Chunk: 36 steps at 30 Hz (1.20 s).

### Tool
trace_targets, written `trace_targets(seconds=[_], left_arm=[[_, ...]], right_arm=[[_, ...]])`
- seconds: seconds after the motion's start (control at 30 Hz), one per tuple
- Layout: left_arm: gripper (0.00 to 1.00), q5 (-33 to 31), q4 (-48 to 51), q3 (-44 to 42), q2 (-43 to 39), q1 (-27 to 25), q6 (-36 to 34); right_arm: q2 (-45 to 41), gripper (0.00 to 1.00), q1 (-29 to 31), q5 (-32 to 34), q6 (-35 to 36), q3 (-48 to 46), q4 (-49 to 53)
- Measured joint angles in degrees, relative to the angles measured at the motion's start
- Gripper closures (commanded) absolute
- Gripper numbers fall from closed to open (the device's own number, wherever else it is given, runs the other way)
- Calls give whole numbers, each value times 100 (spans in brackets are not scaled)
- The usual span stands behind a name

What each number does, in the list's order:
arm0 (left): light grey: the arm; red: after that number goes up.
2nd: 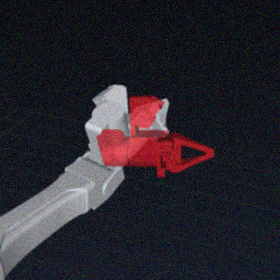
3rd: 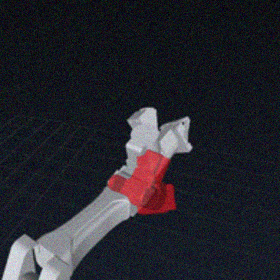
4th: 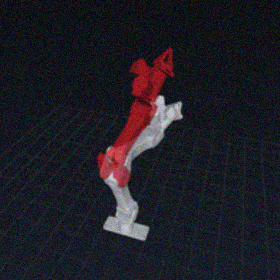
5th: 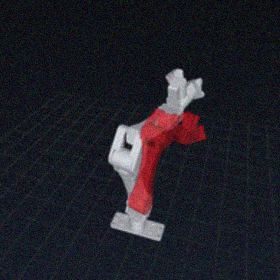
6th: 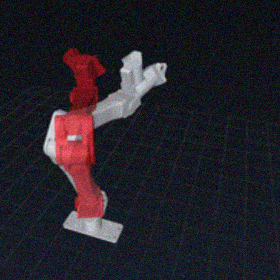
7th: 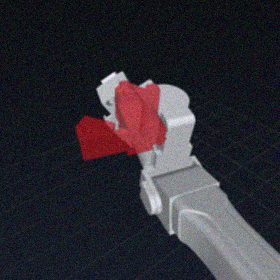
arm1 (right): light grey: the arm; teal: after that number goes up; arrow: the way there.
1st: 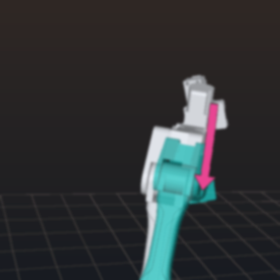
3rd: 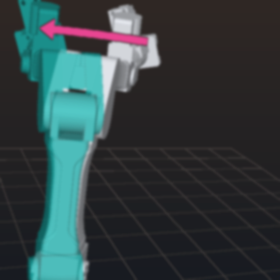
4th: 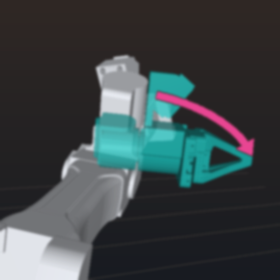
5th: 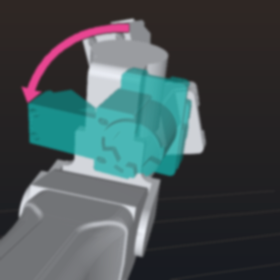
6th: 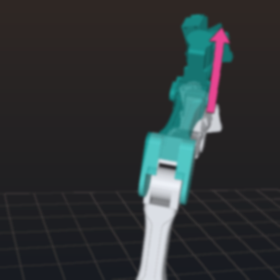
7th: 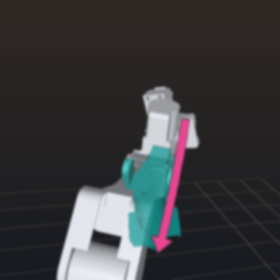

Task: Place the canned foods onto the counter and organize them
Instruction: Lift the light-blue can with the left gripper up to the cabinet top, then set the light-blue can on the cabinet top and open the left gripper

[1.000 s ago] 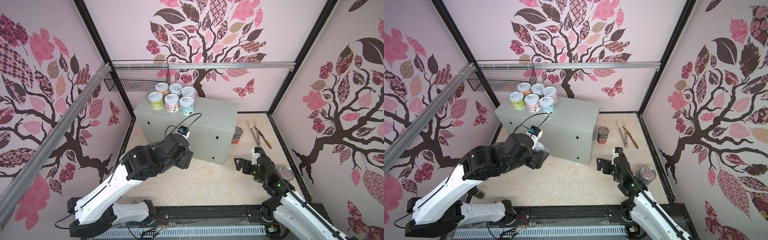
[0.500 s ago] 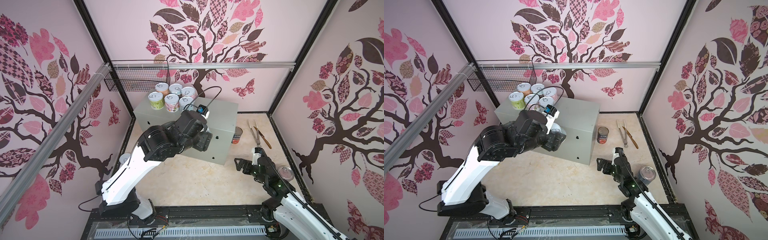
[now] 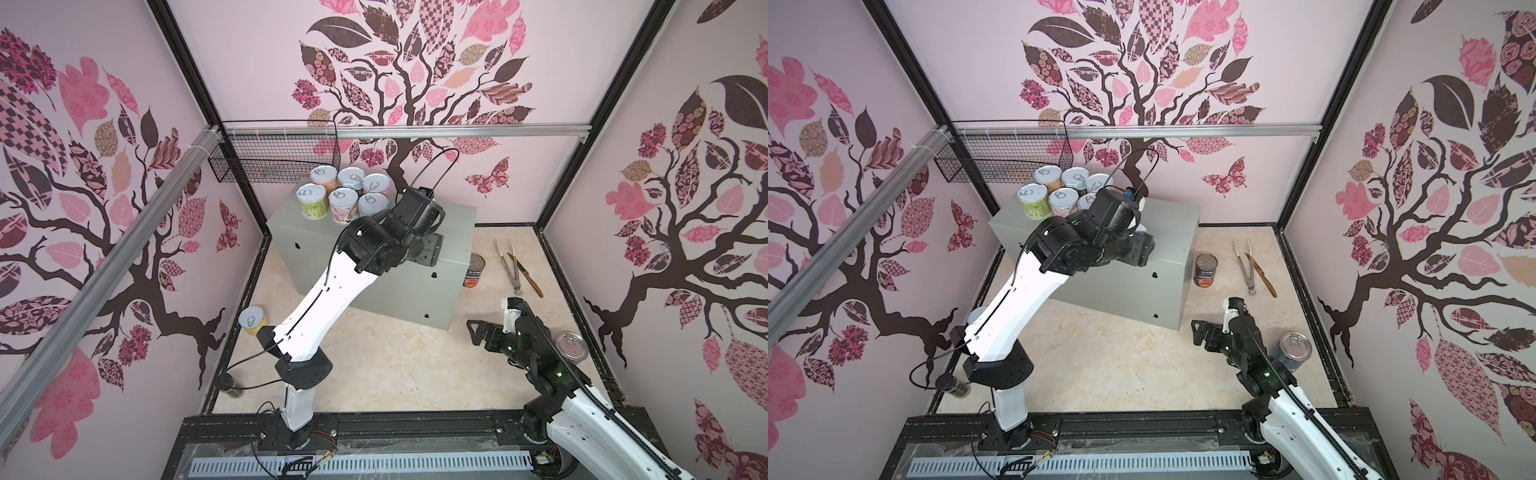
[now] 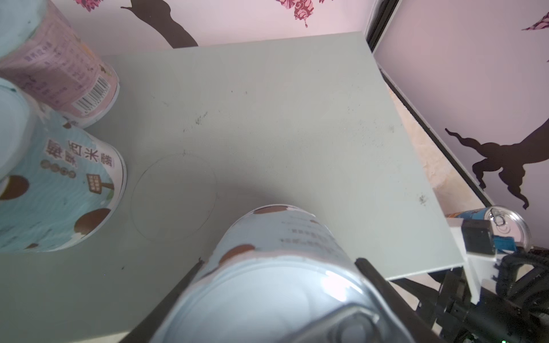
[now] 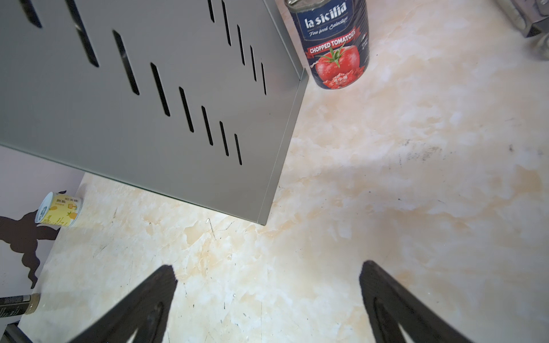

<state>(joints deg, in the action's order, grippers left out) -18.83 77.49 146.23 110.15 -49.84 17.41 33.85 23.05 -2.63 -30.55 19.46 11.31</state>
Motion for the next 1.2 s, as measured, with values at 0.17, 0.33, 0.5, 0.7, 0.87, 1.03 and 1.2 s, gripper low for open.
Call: trace_targets(seconds=[0.17,0.33,0.5,0.7,0.87,1.03,1.2], left_arm=[[47,-57,-120,164,144,26,15],[42,-57,-225,319,273,164,17],[31,-59,-400,409,411,256,11],[21,-59,-544,411,476,258,-37],[10,-61,-549,459,566,284,-87],[2,-61,-590,544,616,302,-109],[2,-33,-708,560,568,299,-122]], right_arm=[[20,0,0,-105,13,-55,-33],[33,0,0,-192,13,-72,-48],[66,0,0,-258,13,-72,-85],[-101,0,0,-413,-20,13,63],[-398,0,0,-466,-116,566,352],[-688,0,0,-444,-138,1248,605],[-702,0,0,-422,13,1867,890]])
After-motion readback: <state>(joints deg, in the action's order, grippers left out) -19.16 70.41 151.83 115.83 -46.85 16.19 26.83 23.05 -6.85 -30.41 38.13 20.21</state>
